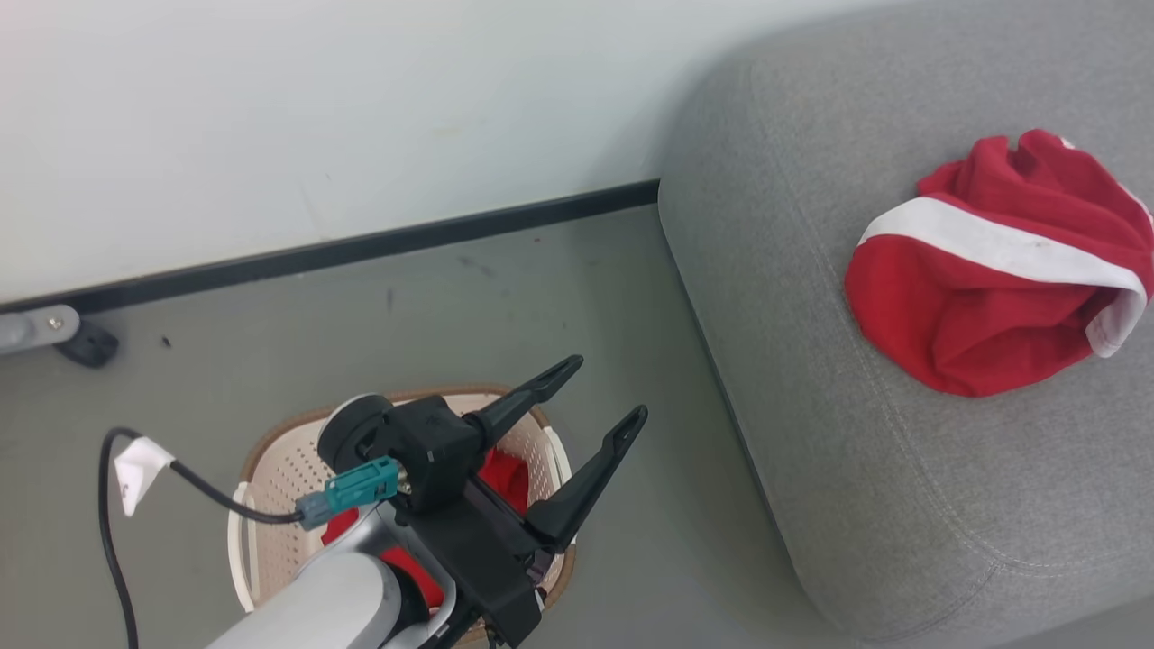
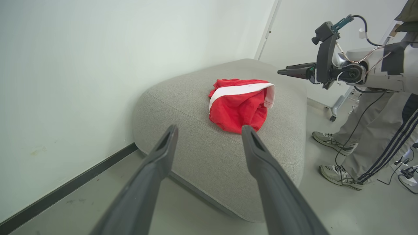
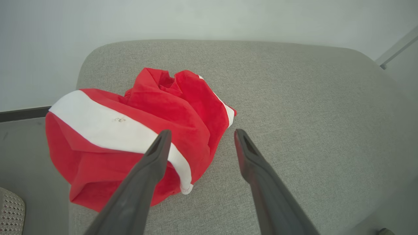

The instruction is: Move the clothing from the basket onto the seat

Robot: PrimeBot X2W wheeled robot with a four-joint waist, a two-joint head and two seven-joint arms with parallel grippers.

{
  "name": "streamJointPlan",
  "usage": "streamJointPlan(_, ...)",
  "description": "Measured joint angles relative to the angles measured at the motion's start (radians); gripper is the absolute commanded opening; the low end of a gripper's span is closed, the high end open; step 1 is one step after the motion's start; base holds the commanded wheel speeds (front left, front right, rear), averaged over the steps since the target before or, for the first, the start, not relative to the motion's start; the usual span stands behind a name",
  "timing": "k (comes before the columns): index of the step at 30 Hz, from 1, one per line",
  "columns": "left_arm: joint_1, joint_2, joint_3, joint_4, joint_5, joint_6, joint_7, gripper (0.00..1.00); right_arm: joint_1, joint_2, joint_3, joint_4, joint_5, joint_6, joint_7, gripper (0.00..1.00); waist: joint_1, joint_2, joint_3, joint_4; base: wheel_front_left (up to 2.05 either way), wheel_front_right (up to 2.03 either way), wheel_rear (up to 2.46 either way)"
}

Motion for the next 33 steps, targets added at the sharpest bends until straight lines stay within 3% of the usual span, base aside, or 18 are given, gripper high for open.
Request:
streamJointPlan(15,0.100,-0.017,0.029,0.021,-0.045,0.028,-0.066,1.00,0.095,-0.036,0.010,-0.213,-0.010,0.012,-0.103,1.00,0.0000,-0.0001,-0.141,0.027,0.00,0.00,0.00)
streamJointPlan(23,0.181,0.025,0.087,0.029,-0.057,0.092,-0.115,1.00,0.207,-0.038,0.014,-0.417,-0.016,0.016,-0.216,1.00,0.0000,-0.0001,-0.208,0.078,0.00,0.00,0.00)
streamJointPlan(27,0.205,0.053,0.123,0.030,-0.057,0.107,-0.137,1.00,0.289,-0.031,0.017,-0.490,-0.015,-0.016,-0.254,1.00,0.0000,-0.0001,-0.231,0.107,0.00,0.00,0.00)
streamJointPlan(33,0.291,0.061,0.133,0.038,-0.060,0.133,-0.166,1.00,0.409,-0.016,-0.014,-0.597,0.001,-0.104,-0.299,1.00,0.0000,-0.0001,-0.268,0.146,0.00,0.00,0.00)
